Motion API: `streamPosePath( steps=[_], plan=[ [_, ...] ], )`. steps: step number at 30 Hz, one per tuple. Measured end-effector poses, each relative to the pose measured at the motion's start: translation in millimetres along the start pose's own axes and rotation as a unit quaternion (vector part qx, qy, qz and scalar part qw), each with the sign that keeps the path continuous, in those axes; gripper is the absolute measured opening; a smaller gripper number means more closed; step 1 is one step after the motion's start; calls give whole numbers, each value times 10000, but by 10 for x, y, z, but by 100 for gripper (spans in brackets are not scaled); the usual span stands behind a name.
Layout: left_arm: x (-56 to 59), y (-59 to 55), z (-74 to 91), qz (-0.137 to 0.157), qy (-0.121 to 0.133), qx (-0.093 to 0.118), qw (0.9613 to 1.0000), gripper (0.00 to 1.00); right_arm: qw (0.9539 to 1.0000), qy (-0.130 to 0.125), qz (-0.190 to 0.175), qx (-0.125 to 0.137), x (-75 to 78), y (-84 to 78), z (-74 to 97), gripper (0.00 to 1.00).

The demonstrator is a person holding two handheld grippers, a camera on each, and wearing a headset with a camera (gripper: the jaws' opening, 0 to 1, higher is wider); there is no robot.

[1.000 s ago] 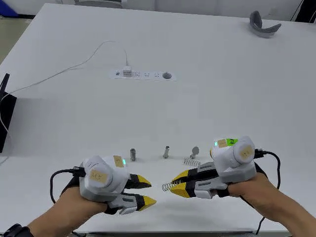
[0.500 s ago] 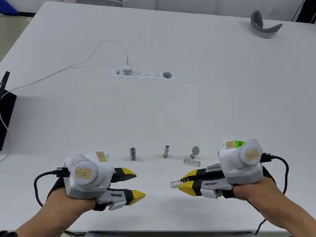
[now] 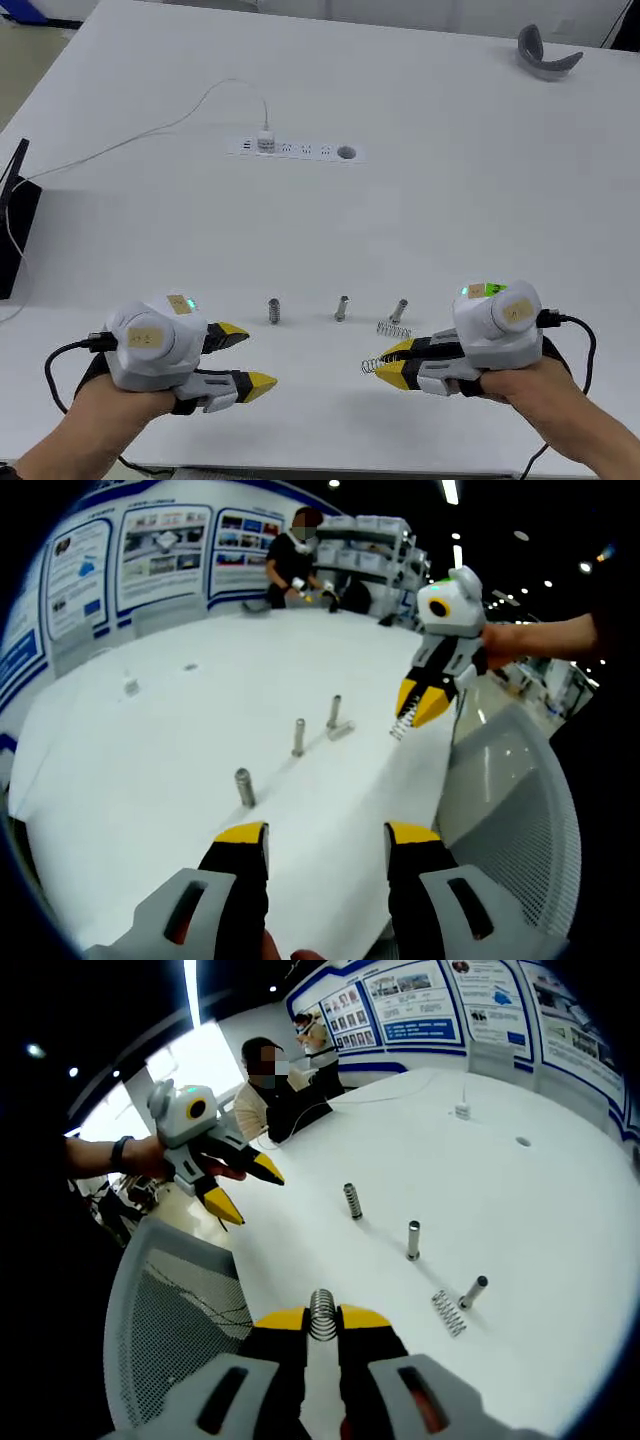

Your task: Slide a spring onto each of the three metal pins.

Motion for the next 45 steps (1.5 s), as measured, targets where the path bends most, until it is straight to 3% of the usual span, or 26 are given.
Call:
streamPosePath(
  steps=[4, 9, 23, 32, 45],
  plan=[
    [-47, -34, 13, 88, 123, -41, 9999, 54, 10000, -49, 22, -35, 54, 51, -7, 12],
    [-89, -42, 55, 227, 209, 24, 9995, 56, 9998, -131, 38, -153, 130, 97, -33, 12],
    [-182, -168, 141, 522, 421, -49, 9977, 65, 9976, -331, 241, -561, 361, 216, -99, 12],
    [-202, -207, 165, 644, 526, -39, 9965, 68, 9931, -487, 591, -893, 520, 337, -141, 13],
    [-223, -255, 213, 691, 590, -50, 9959, 69, 9825, -669, 1011, -1412, 676, 471, -267, 13]
  ],
)
Point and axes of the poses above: the centre of the closed fingertips' face, and the gripper's own axes: z roughly backward along the fingers, x roughly to its right, y roughly out of its top, the point moved 6 cm from there along z, roughly backward along the fingers, and after that the axes turned 9 degrees about -x, right-handed, at the moved point
